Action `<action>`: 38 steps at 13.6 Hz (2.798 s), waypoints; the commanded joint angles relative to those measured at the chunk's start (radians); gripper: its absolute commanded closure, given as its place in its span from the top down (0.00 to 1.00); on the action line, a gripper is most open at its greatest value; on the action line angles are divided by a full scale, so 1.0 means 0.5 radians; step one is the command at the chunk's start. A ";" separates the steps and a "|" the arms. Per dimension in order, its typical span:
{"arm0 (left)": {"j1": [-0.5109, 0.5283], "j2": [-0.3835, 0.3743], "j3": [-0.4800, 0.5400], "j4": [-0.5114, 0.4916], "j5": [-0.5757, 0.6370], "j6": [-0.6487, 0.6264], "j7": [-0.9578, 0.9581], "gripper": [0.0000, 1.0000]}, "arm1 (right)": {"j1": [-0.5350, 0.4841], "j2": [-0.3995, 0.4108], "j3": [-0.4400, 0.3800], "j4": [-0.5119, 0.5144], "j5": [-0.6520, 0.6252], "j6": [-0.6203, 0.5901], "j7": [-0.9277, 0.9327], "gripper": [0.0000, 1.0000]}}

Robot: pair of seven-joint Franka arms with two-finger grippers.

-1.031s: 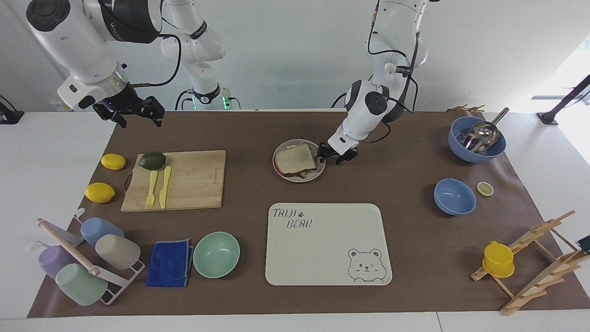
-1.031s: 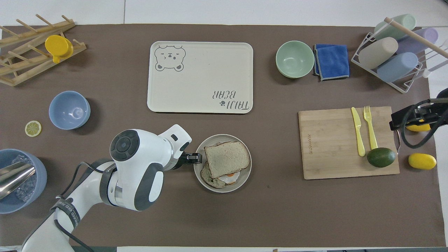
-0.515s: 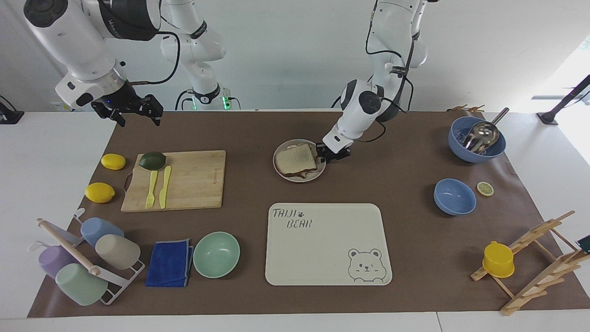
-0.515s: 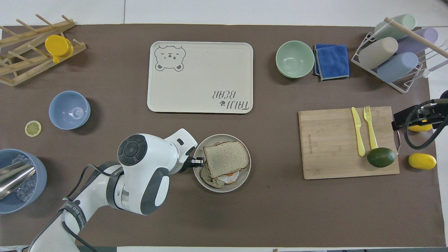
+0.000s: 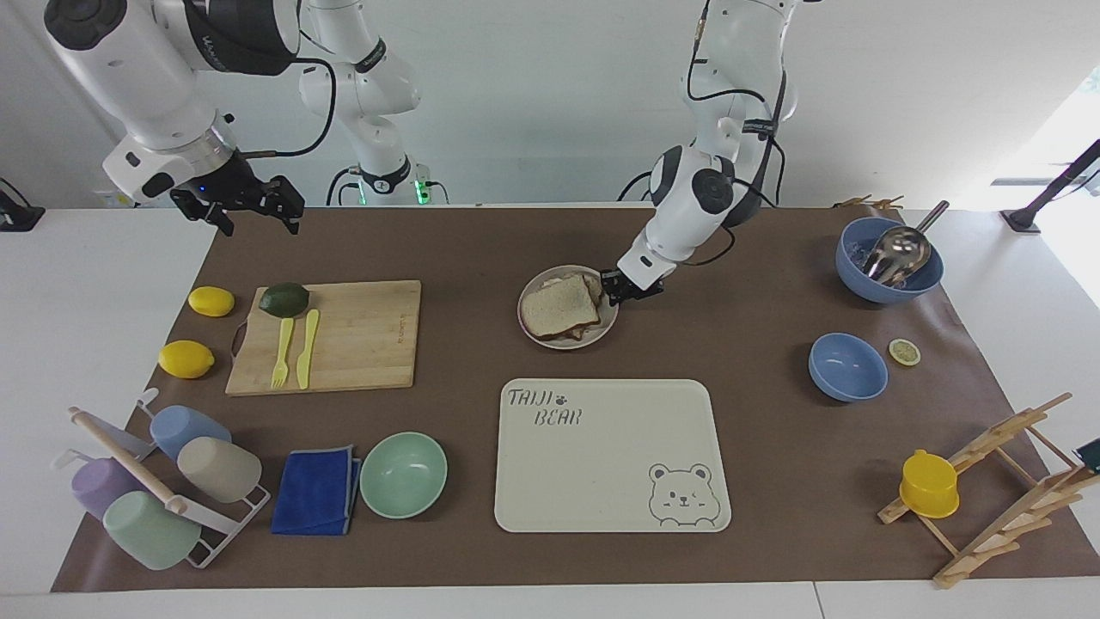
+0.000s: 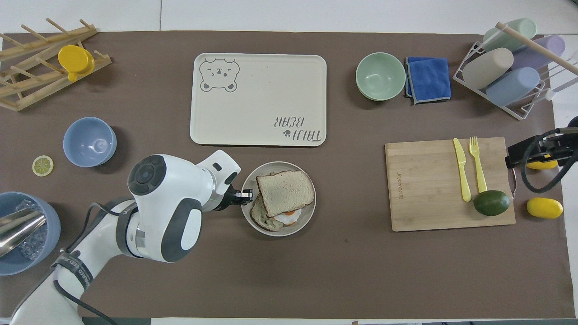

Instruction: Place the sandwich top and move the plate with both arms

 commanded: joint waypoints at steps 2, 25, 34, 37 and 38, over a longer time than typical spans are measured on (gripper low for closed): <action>0.267 0.174 0.006 0.606 -0.010 -0.408 0.010 0.00 | -0.004 -0.030 -0.008 -0.020 0.057 -0.014 -0.003 1.00; 0.509 0.881 0.055 1.473 0.177 -0.383 -0.087 1.00 | -0.004 -0.030 -0.008 -0.020 0.057 -0.014 -0.003 1.00; 0.562 0.144 0.255 1.384 0.769 -1.030 -0.091 1.00 | -0.004 -0.030 -0.011 -0.020 0.057 -0.014 -0.003 1.00; 0.559 -0.003 0.252 1.375 0.834 -1.294 0.071 1.00 | -0.004 -0.030 -0.008 -0.020 0.057 -0.014 -0.003 1.00; 0.562 -0.046 0.252 1.341 0.834 -1.361 0.141 1.00 | -0.004 -0.030 -0.008 -0.020 0.057 -0.014 -0.003 1.00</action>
